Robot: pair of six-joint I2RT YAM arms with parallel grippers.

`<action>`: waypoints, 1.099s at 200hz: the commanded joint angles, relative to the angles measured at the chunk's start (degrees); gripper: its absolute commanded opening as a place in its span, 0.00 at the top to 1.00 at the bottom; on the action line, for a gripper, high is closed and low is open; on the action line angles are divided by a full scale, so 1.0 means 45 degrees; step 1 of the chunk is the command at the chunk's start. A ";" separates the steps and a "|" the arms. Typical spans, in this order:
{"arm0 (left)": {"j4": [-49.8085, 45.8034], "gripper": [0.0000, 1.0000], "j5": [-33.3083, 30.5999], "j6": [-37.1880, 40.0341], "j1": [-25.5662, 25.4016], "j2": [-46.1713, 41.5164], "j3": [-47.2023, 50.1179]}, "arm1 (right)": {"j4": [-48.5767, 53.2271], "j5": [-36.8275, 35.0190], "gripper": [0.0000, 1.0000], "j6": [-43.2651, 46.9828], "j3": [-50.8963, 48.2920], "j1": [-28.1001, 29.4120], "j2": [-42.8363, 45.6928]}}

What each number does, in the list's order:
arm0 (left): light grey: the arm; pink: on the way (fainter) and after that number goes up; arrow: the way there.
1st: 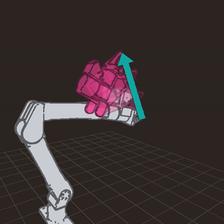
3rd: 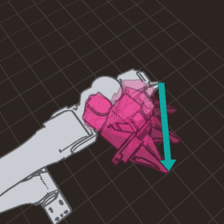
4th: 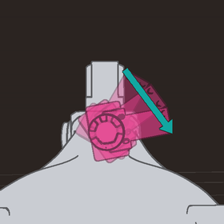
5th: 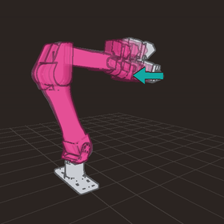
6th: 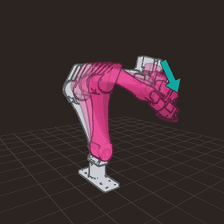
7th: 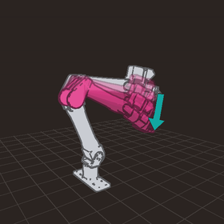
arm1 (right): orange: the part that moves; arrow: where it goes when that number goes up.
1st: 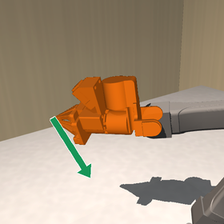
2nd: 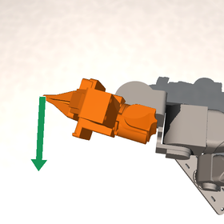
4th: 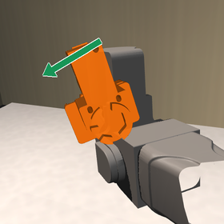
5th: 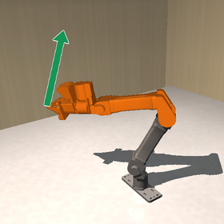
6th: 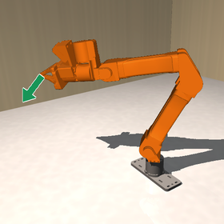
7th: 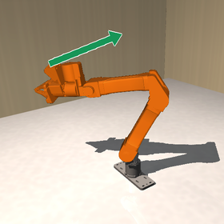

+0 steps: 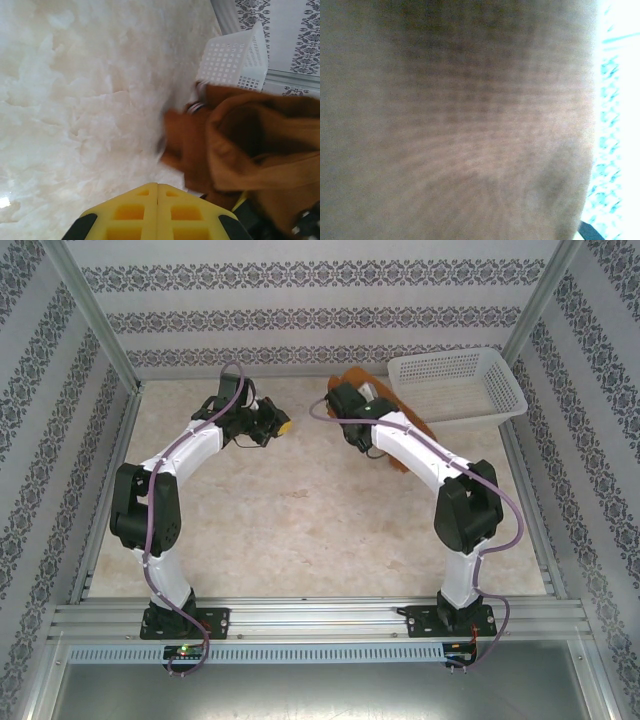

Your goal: Roll up the long pants

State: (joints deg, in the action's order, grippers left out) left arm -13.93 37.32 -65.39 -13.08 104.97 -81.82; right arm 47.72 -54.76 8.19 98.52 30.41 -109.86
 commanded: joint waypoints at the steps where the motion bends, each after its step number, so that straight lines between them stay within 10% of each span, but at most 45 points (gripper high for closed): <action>1: 0.0657 1.00 0.0344 -0.0110 0.0307 -0.0355 0.0298 | -0.3743 -0.2217 1.00 0.3869 0.1633 -0.0819 -0.0624; 115: -0.0323 1.00 0.0736 -0.0157 0.1050 0.1000 -0.1410 | -0.4333 0.0941 1.00 0.4983 1.0574 -0.4027 -0.4008; 220: -0.0422 1.00 0.0786 -0.0400 0.1056 0.2091 -0.2140 | -0.2114 0.1433 1.00 0.1635 0.7216 -0.4023 -0.3274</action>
State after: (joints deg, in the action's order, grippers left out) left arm -14.85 40.29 -66.65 -8.88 114.28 -91.61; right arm 38.11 -49.08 23.16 133.03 12.23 -128.66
